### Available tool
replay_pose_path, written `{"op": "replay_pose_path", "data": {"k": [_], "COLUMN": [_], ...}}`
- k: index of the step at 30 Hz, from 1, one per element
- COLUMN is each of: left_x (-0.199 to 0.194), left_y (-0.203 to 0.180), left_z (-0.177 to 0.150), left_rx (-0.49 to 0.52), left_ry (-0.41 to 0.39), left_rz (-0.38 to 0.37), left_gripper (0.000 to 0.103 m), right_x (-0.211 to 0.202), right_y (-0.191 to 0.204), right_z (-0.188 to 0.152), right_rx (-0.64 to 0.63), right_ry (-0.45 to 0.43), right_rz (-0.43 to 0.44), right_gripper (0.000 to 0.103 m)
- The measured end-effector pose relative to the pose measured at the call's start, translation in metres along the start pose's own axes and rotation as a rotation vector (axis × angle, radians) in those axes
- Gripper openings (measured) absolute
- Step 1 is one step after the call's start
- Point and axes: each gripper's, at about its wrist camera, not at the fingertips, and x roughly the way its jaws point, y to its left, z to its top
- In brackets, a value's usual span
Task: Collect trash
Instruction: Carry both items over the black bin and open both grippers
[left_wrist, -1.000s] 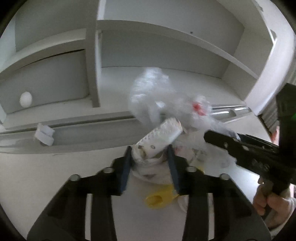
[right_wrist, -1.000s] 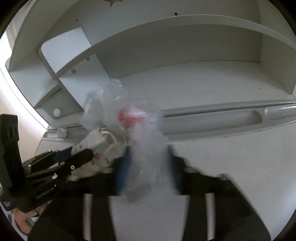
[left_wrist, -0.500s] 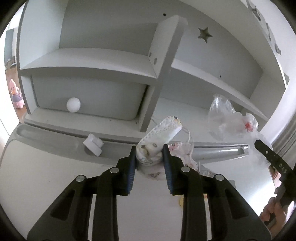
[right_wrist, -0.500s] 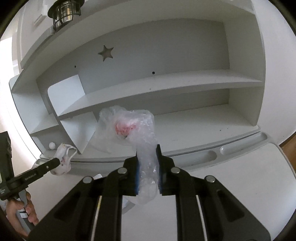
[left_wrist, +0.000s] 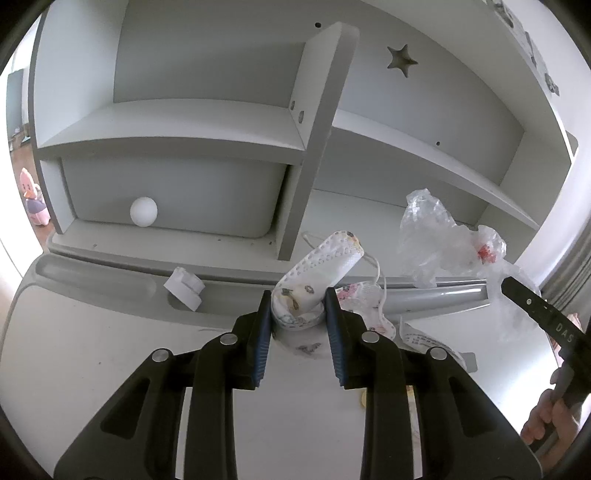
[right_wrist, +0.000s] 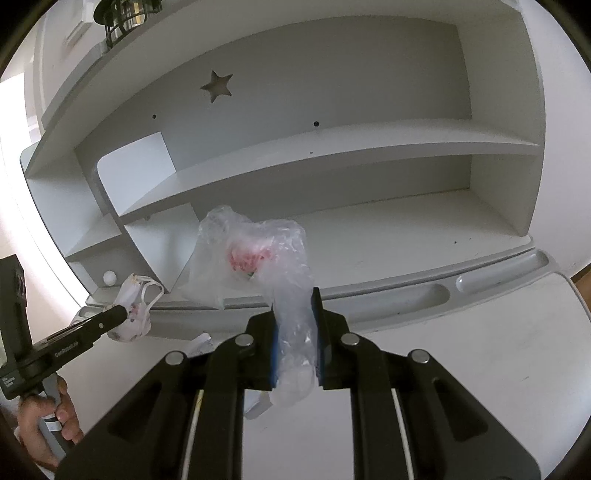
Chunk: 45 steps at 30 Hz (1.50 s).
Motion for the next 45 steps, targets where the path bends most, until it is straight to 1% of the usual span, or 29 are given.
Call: {"op": "replay_pose_path", "data": {"k": [15, 20, 23, 26, 27, 29, 31, 32, 33, 34, 36, 37, 39, 41, 43, 45], "left_x": [0.001, -0.003, -0.013, -0.029, -0.036, -0.051, -0.072, -0.081, -0.092, -0.101, -0.117, -0.122, -0.128, -0.129, -0.127, -0.122], "left_y": [-0.001, -0.003, -0.014, -0.036, -0.047, -0.075, -0.118, -0.141, -0.17, -0.2, -0.261, -0.294, -0.356, -0.414, -0.459, -0.498], "left_z": [-0.002, 0.0, 0.001, 0.001, 0.0, -0.001, -0.007, -0.012, -0.019, -0.029, -0.053, -0.068, -0.103, -0.144, -0.183, -0.225], "left_rx": [-0.001, -0.003, 0.027, 0.065, 0.079, 0.096, 0.141, 0.17, 0.206, 0.247, 0.327, 0.375, 0.464, 0.536, 0.6, 0.666], "left_ry": [0.002, -0.023, -0.052, -0.066, -0.071, -0.082, -0.099, -0.106, -0.111, -0.11, -0.095, -0.079, -0.036, 0.043, 0.122, 0.202], "left_rz": [-0.001, -0.001, 0.026, 0.012, -0.001, -0.052, -0.128, -0.167, -0.218, -0.271, -0.383, -0.434, -0.509, -0.595, -0.65, -0.679], "left_gripper": [0.027, 0.027, 0.027, 0.027, 0.027, 0.027, 0.027, 0.027, 0.027, 0.027, 0.027, 0.027, 0.027, 0.027, 0.027, 0.027], "right_x": [0.001, 0.005, -0.009, -0.043, -0.056, -0.091, -0.131, -0.158, -0.19, -0.212, -0.277, -0.297, -0.339, -0.374, -0.395, -0.41], "right_y": [0.003, 0.005, 0.002, -0.008, -0.013, -0.032, -0.057, -0.075, -0.096, -0.112, -0.164, -0.182, -0.23, -0.276, -0.308, -0.348], "right_z": [-0.004, -0.005, -0.001, 0.0, 0.0, 0.001, -0.002, -0.005, -0.012, -0.017, -0.041, -0.05, -0.075, -0.106, -0.136, -0.174], "right_rx": [-0.007, -0.009, 0.021, 0.038, 0.045, 0.067, 0.095, 0.118, 0.143, 0.165, 0.241, 0.272, 0.361, 0.455, 0.5, 0.584], "right_ry": [0.017, 0.037, 0.026, -0.012, -0.025, -0.06, -0.103, -0.133, -0.169, -0.193, -0.251, -0.26, -0.251, -0.225, -0.198, -0.155], "right_rz": [0.025, 0.028, 0.053, 0.065, 0.066, 0.063, 0.039, 0.013, -0.024, -0.052, -0.152, -0.185, -0.259, -0.309, -0.376, -0.419], "right_gripper": [0.014, 0.014, 0.014, 0.014, 0.014, 0.014, 0.014, 0.014, 0.014, 0.014, 0.014, 0.014, 0.014, 0.014, 0.014, 0.014]}}
